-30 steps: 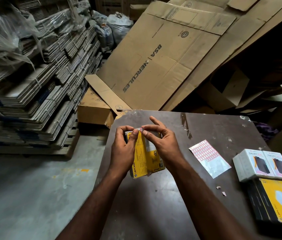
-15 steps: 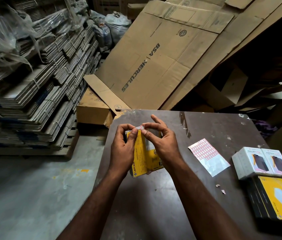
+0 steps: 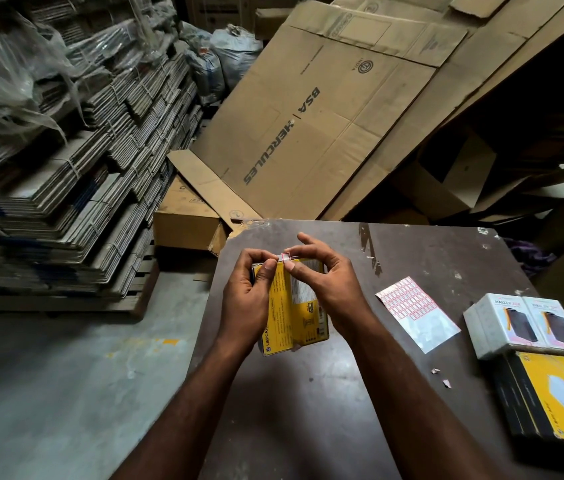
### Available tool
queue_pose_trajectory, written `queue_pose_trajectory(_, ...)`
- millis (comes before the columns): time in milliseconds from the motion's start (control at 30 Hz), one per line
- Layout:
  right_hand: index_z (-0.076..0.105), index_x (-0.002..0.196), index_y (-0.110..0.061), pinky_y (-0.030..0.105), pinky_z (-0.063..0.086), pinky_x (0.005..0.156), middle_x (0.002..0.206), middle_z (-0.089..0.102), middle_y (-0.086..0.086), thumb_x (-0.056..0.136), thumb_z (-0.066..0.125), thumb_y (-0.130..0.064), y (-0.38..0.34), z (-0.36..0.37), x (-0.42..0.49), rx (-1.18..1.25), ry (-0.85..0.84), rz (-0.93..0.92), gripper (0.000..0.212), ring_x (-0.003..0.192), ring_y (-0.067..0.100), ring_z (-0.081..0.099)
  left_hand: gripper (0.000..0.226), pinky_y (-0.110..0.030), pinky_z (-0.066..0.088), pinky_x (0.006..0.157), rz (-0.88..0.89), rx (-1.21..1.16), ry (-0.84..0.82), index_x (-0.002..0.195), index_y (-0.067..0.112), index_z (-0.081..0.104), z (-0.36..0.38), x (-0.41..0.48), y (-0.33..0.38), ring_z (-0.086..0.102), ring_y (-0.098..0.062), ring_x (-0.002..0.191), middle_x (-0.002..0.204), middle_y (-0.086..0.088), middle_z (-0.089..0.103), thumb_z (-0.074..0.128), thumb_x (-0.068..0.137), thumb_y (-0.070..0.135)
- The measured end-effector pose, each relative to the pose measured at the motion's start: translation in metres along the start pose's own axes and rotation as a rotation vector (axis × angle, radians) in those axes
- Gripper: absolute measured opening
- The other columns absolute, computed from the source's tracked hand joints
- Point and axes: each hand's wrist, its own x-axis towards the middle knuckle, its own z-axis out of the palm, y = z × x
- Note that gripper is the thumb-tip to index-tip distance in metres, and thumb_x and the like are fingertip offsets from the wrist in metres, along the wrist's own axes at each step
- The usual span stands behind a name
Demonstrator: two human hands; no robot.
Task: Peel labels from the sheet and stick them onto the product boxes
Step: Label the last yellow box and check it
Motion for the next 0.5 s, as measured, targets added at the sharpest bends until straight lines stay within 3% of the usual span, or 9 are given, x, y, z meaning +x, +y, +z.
queue_pose_trajectory(167, 0.077, 0.09, -0.037, 0.051, 0.039, 0.11, 0.145, 0.052, -0.011, 0.082, 0.078, -0.028, -0.0025, -0.0041, 0.0005, 0.006, -0.047, 0.03, 0.012, 0.135, 0.013, 0.045, 0.017, -0.039, 0.059, 0.071, 0.013, 0.027, -0.005, 0.101, 0.03, 0.058, -0.002, -0.0009, 0.0001, 0.065, -0.011, 0.082, 0.089, 0.011, 0.065, 0.051, 0.094, 0.043)
queue_pose_trajectory(333, 0.076, 0.094, -0.037, 0.052, 0.041, 0.109, 0.143, 0.053, -0.011, 0.084, 0.076, -0.03, -0.0011, -0.0051, -0.0006, 0.013, -0.064, 0.036, 0.013, 0.134, 0.015, 0.047, 0.018, -0.041, 0.06, 0.072, 0.022, 0.038, -0.002, 0.1, 0.03, 0.058, -0.0015, -0.0017, 0.0012, 0.065, -0.013, 0.083, 0.091, 0.011, 0.065, 0.051, 0.092, 0.045)
queue_pose_trajectory(500, 0.06, 0.129, -0.036, 0.049, 0.052, 0.101, 0.139, 0.055, -0.004, 0.088, 0.072, -0.033, 0.0031, -0.0068, -0.0034, 0.044, -0.104, 0.058, 0.042, 0.126, 0.02, 0.055, 0.013, -0.035, 0.06, 0.07, 0.025, 0.026, 0.001, 0.1, 0.028, 0.058, -0.0003, -0.002, 0.0027, 0.066, -0.011, 0.083, 0.091, 0.013, 0.065, 0.052, 0.095, 0.038)
